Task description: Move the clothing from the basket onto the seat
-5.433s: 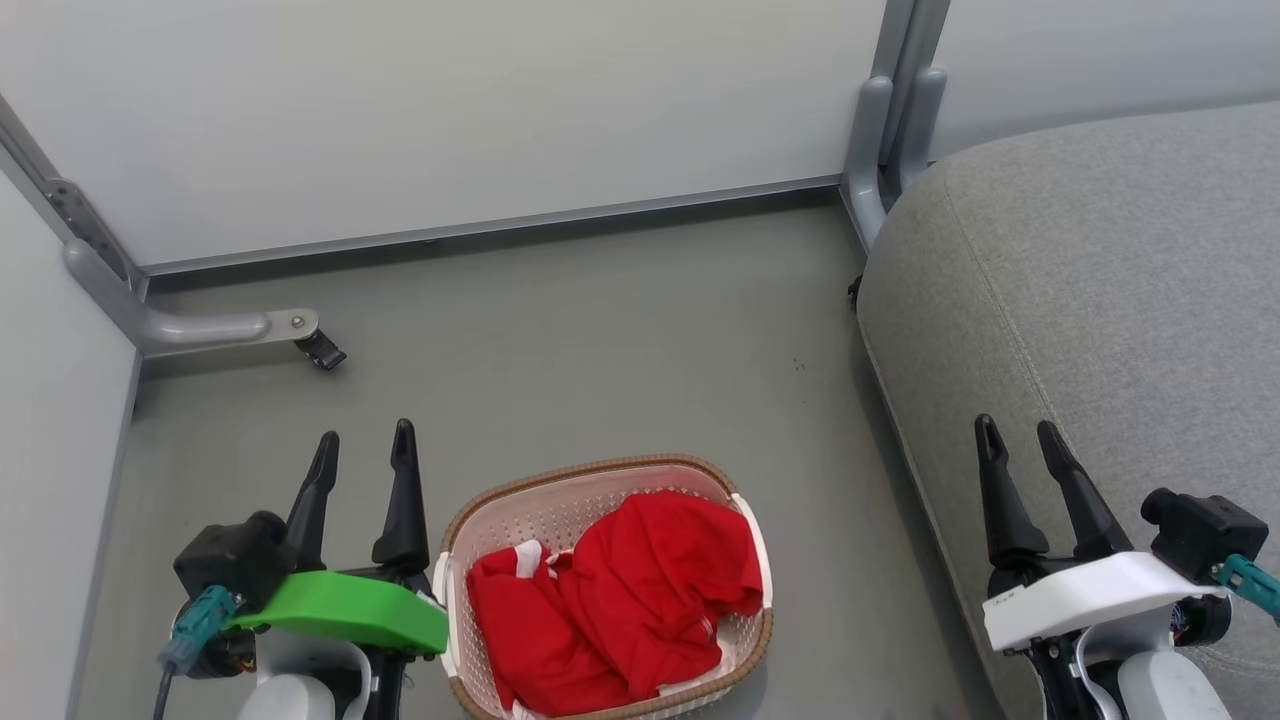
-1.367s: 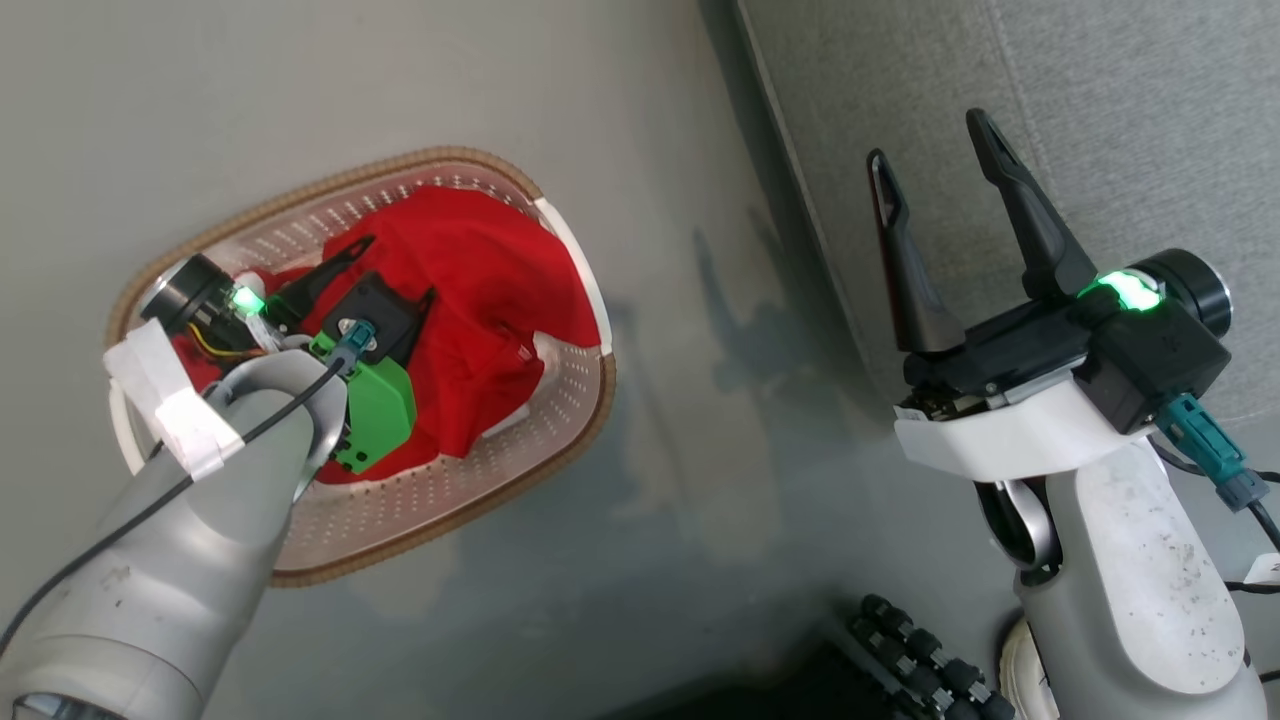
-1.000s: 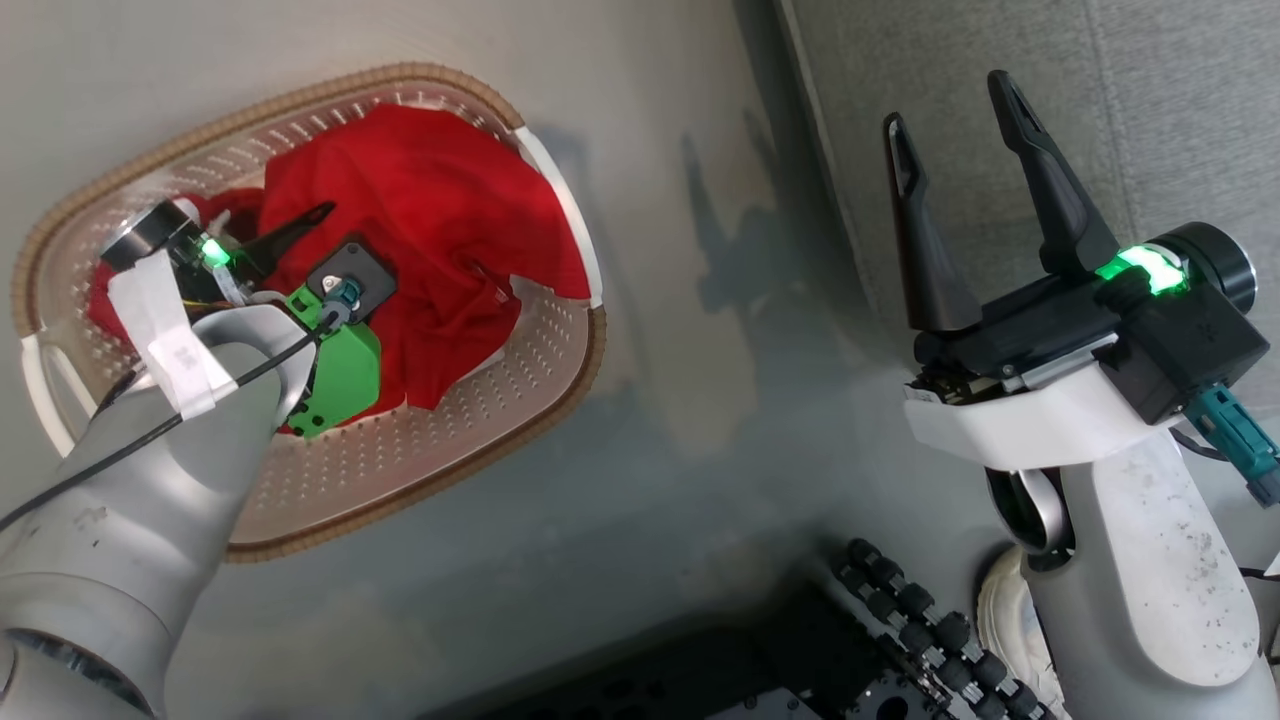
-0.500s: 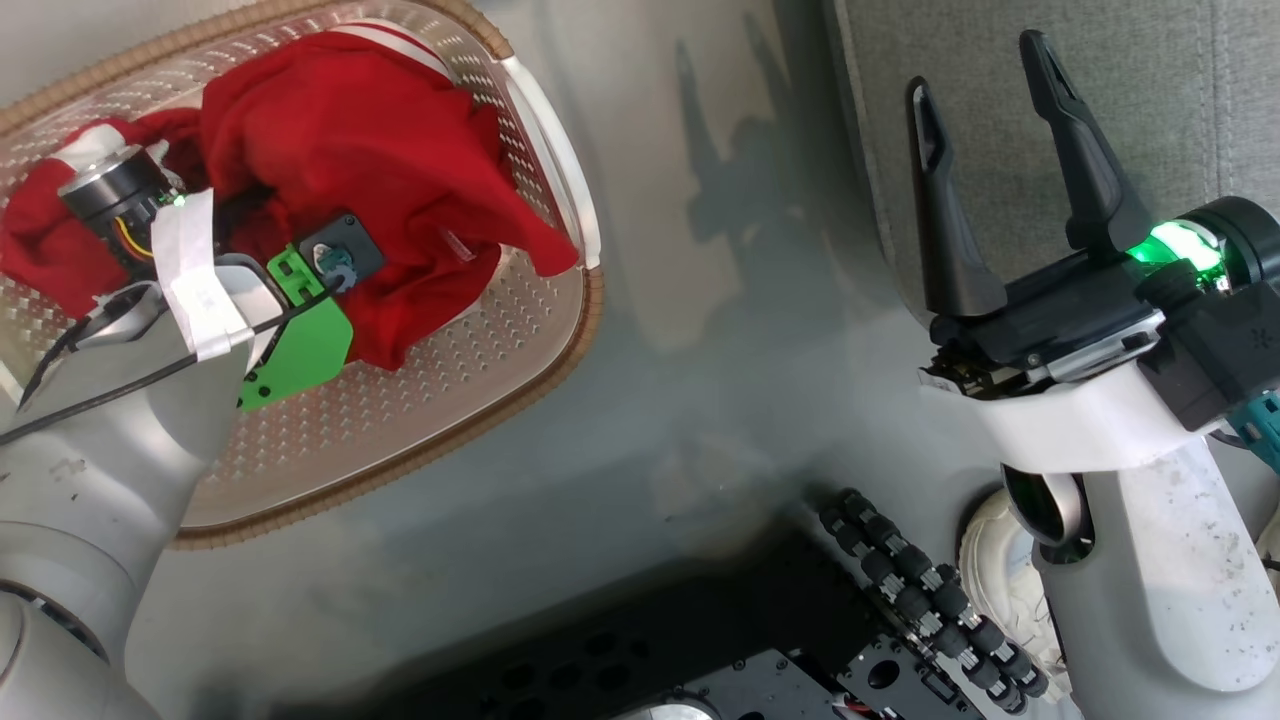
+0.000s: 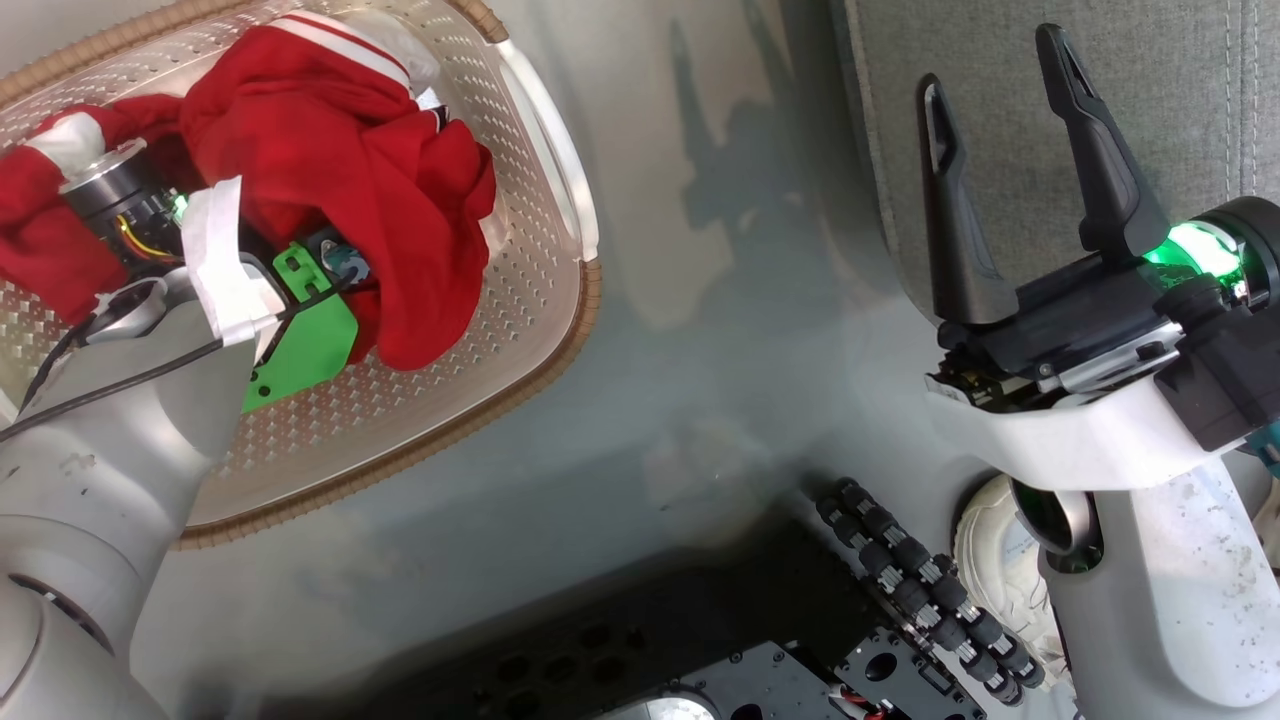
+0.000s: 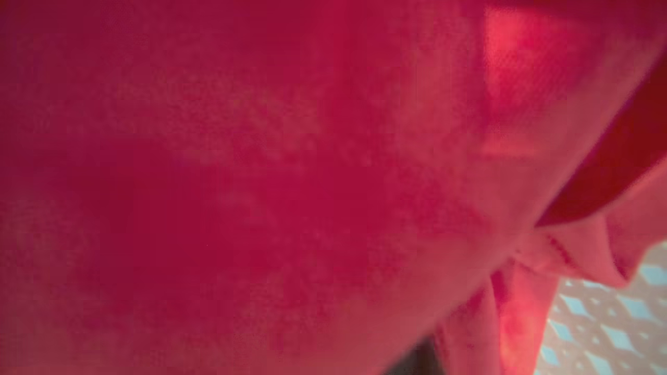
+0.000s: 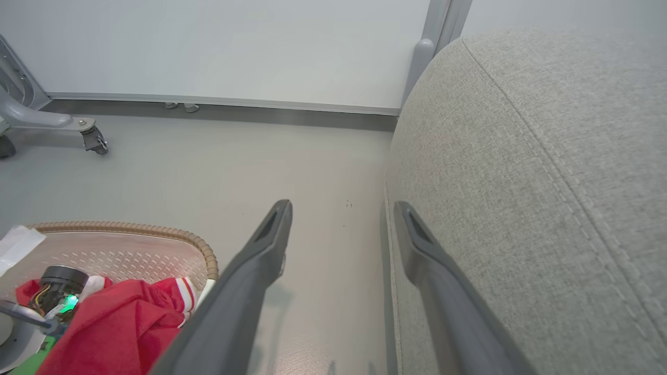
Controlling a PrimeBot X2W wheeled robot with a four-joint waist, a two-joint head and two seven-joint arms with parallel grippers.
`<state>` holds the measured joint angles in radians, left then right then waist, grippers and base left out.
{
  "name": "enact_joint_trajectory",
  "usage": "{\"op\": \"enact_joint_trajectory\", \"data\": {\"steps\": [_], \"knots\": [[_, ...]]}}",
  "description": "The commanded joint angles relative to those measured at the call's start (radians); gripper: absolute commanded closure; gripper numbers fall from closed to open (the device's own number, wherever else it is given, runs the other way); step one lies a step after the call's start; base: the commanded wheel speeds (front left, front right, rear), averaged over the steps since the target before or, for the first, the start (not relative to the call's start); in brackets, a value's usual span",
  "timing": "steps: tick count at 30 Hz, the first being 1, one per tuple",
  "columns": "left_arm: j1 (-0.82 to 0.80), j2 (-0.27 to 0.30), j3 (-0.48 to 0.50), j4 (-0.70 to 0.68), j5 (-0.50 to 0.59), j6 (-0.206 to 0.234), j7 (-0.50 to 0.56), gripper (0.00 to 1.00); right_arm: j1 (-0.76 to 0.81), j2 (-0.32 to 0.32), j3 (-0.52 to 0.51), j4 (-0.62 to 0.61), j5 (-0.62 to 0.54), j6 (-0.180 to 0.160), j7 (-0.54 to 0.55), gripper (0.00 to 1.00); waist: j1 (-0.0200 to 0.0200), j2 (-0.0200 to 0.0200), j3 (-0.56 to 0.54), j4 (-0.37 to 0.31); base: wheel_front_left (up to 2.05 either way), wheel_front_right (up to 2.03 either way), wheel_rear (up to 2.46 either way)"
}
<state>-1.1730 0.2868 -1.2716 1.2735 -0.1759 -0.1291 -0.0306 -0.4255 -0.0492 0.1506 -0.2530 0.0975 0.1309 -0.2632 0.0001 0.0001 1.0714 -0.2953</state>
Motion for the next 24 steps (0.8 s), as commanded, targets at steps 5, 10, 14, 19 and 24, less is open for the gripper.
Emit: {"op": "enact_joint_trajectory", "data": {"steps": [5, 10, 14, 19, 24], "knots": [[-0.010, -0.018, -0.007, -0.017, -0.029, -0.002, -0.038, 1.00, -0.016, -0.002, -0.009, 0.004, -0.007, 0.000, -0.002, 0.00, -0.0001, -0.0001, -0.028, 0.015, 0.00, 0.00, 0.00], [0.017, -0.046, -0.009, -0.038, -0.056, -0.002, -0.076, 1.00, -0.027, -0.002, -0.016, 0.019, -0.020, 0.000, -0.002, 0.00, -0.0001, -0.0001, -0.083, 0.041, 0.00, 0.00, 0.00], [0.041, -0.072, -0.010, -0.059, -0.109, -0.002, -0.117, 1.00, -0.020, -0.002, -0.022, 0.040, -0.029, 0.000, -0.002, 0.00, -0.0001, -0.0001, -0.142, 0.067, 0.00, 0.00, 0.00], [0.068, -0.097, -0.010, -0.081, -0.149, -0.002, -0.166, 1.00, 0.003, -0.003, -0.038, 0.070, -0.039, 0.000, -0.002, 0.00, -0.0001, -0.0001, -0.228, 0.097, 0.00, 0.00, 0.00], [0.109, -0.122, -0.010, -0.098, -0.192, -0.002, -0.194, 1.00, 0.029, -0.003, -0.056, 0.098, -0.057, 0.000, -0.002, 0.00, -0.0001, -0.0001, -0.319, 0.132, 0.00, 0.00, 0.00]]}}
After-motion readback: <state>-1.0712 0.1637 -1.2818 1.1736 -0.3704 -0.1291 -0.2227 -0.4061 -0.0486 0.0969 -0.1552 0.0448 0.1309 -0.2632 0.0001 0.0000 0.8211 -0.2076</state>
